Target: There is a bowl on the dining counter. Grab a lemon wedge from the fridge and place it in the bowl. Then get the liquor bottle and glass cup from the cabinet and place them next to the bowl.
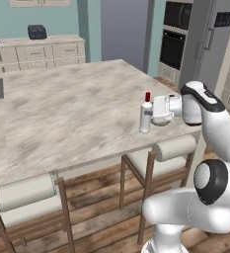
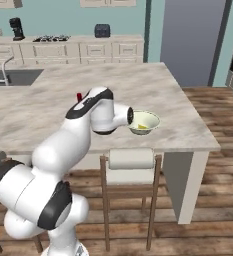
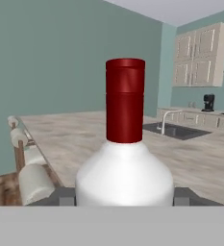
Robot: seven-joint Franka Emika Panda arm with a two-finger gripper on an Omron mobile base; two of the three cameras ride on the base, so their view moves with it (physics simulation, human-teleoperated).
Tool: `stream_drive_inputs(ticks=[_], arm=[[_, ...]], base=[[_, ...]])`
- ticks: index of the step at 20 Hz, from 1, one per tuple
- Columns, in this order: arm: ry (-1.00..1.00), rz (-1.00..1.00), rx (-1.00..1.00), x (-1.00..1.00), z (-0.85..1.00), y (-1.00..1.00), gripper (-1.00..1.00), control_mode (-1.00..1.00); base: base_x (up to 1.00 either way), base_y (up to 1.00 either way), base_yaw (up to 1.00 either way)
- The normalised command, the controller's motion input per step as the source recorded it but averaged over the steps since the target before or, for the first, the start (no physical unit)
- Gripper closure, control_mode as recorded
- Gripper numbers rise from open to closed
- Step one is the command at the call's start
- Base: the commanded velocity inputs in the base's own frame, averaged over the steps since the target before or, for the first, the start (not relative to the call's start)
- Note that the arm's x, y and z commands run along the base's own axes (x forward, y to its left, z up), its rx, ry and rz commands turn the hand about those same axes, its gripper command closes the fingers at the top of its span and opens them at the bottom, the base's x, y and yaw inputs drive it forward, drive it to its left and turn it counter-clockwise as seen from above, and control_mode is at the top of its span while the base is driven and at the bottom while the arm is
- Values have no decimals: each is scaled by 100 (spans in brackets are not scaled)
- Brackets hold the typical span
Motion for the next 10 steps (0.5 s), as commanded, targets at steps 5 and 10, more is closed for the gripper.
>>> stream_drive_inputs(ticks=[5,10], arm=[[0,0,-3,31,-13,-11,100,-100],[-3,-1,-7,11,-32,0,100,-100]], base=[[0,0,0],[0,0,0]])
